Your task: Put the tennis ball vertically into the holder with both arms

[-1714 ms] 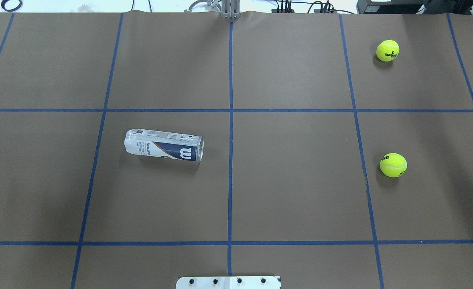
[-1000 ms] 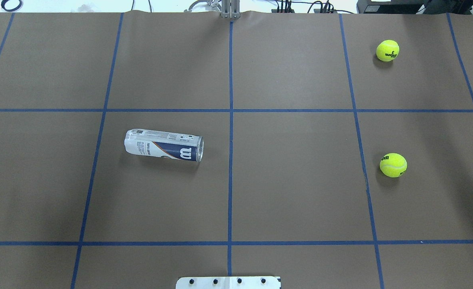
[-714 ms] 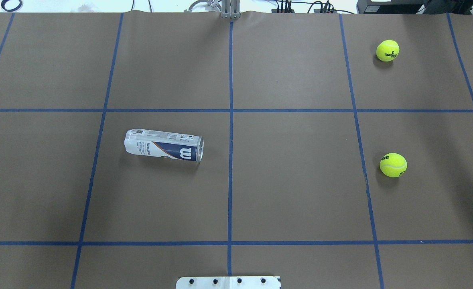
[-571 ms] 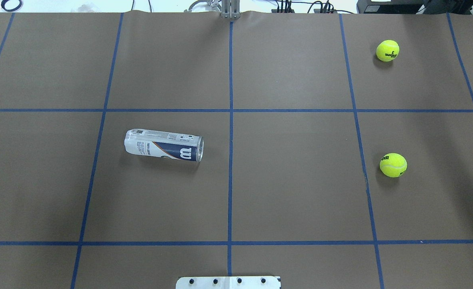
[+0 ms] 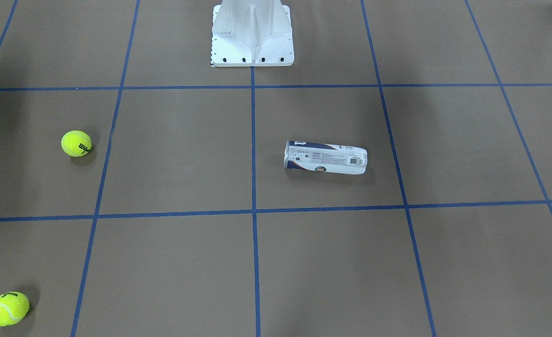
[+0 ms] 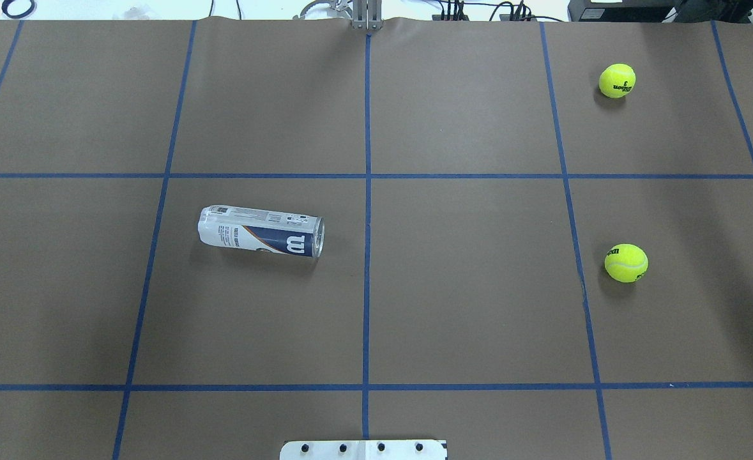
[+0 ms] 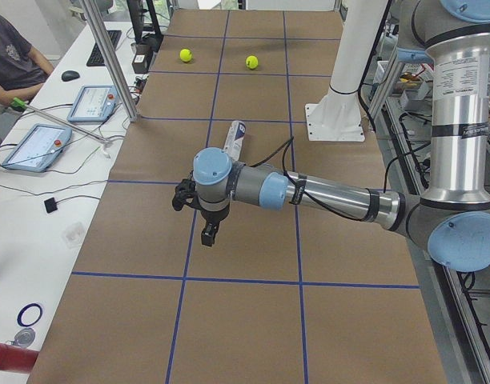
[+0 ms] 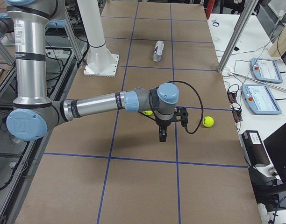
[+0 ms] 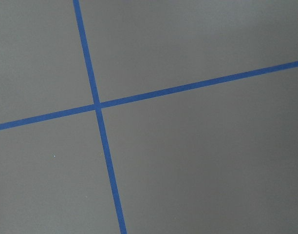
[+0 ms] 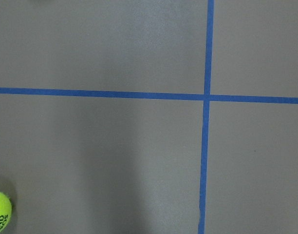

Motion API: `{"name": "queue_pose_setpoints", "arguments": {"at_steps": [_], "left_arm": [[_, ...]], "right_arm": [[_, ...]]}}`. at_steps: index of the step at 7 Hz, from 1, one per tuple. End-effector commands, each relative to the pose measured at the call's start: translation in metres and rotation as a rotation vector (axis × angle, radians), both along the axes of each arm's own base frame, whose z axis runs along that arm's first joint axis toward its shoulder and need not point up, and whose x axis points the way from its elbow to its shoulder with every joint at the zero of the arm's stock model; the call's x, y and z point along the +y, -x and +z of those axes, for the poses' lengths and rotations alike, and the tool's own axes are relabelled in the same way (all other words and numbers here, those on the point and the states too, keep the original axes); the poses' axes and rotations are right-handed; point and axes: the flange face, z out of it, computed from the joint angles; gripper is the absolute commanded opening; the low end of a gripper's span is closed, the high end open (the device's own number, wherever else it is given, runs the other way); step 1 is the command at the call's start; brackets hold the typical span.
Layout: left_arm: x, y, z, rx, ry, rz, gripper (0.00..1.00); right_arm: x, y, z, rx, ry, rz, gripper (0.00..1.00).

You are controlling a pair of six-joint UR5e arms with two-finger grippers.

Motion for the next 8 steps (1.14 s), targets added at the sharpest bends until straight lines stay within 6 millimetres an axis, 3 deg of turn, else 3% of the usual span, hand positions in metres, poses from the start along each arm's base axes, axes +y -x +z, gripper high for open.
{"name": "queue_pose_setpoints", "arguments": {"at_steps": [1,2,3,4,5,7,8], "left_arm": [[-0.008,-0.055,-0.034,0.049,-0.192,0.108,0.98],[-0.007,-0.067,-0.048,0.103,-0.292,0.154,0.98],[-0.006,-0.114,-0.073,0.14,-0.401,0.251,0.98],[-0.014,-0.181,-0.114,0.18,-0.477,0.366,0.96],[-0.02,-0.232,-0.16,0.217,-0.549,0.435,0.99],[-0.019,-0.309,-0.242,0.244,-0.699,0.502,1.0],[-0.002,-0.358,-0.274,0.237,-0.765,0.533,1.0]], "right_arm": [[0.0,0.003,0.0,-0.005,0.004,-0.004,1.0],[0.0,0.004,0.001,-0.009,0.007,-0.006,1.0],[0.002,0.006,0.001,-0.04,0.014,-0.009,1.0],[0.002,0.006,0.001,-0.049,0.018,-0.01,1.0],[0.003,0.006,0.003,-0.05,0.022,-0.01,1.0],[0.004,0.008,0.004,-0.07,0.031,-0.01,1.0],[0.008,0.008,0.008,-0.076,0.042,-0.011,1.0]]}}
